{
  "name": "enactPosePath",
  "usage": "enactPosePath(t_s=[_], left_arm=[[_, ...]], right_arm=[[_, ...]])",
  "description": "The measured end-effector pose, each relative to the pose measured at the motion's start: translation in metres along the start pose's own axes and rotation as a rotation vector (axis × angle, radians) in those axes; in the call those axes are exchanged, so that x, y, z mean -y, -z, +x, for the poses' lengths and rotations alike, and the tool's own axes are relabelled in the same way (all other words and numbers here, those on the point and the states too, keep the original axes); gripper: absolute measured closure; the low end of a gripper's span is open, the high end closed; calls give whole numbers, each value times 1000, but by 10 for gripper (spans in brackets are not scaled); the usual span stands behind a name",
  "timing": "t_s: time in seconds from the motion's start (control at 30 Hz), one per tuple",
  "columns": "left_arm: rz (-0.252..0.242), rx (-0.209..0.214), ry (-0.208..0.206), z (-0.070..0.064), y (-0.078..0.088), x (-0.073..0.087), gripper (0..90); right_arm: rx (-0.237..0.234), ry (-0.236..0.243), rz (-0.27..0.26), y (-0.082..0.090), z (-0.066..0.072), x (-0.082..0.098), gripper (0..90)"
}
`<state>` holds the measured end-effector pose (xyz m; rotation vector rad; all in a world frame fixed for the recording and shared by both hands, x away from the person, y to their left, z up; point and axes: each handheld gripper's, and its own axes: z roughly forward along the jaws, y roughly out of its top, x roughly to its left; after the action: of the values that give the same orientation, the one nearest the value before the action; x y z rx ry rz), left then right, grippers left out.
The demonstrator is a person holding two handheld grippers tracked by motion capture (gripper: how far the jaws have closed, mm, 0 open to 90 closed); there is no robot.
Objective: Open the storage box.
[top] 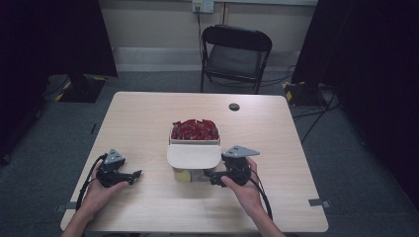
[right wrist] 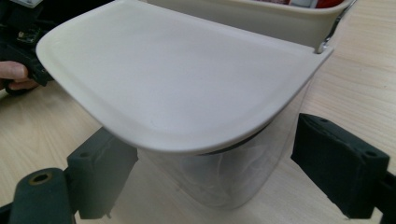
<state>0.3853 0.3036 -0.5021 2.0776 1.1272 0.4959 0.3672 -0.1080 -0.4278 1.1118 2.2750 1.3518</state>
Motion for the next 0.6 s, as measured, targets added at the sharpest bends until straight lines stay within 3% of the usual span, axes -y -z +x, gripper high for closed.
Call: enactPosePath(t_s=[0.6], left_arm=[[0,0,0,0,0,0,150]], right_arm=[[-8,-13,-20,0,-2,-8,139]])
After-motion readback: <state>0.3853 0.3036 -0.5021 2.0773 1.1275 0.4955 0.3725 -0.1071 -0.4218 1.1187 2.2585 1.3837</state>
